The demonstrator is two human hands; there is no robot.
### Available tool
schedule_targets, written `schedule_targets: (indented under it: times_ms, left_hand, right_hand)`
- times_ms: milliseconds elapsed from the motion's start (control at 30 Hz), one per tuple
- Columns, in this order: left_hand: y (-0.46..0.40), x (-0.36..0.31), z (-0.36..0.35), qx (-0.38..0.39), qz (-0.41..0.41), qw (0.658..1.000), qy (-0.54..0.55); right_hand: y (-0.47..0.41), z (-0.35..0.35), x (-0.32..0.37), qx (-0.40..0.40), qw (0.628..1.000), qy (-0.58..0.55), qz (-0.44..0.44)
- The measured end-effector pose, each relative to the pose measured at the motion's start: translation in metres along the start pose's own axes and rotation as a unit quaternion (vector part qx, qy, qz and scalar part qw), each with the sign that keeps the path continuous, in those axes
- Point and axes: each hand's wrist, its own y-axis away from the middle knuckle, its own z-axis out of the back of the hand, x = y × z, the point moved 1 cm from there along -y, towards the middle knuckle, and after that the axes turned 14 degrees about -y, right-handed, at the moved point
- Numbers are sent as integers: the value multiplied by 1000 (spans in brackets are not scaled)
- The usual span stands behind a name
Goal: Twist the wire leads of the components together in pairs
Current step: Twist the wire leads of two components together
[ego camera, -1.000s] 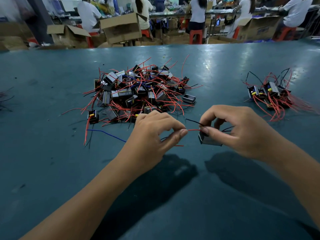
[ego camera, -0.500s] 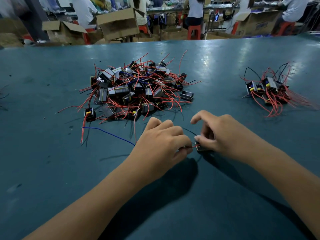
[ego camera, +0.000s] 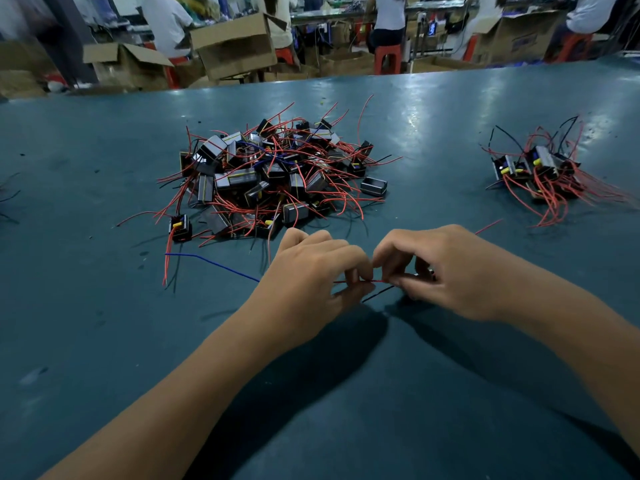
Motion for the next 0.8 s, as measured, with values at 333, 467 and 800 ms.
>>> schedule_targets:
  times_ms: [333,467,800]
  left_hand:
    - [1,-4,-2,0,11,1000,-9]
    - [0,0,0,2,17,1000,-23]
    - [1,6,5,15,28,999,-16]
  right_hand:
    - [0,-6,5,-25,1000,9,8]
    - [-2,-9,5,-30,999,15,-5]
    - [0,-7,2,-60,997,-1,-51]
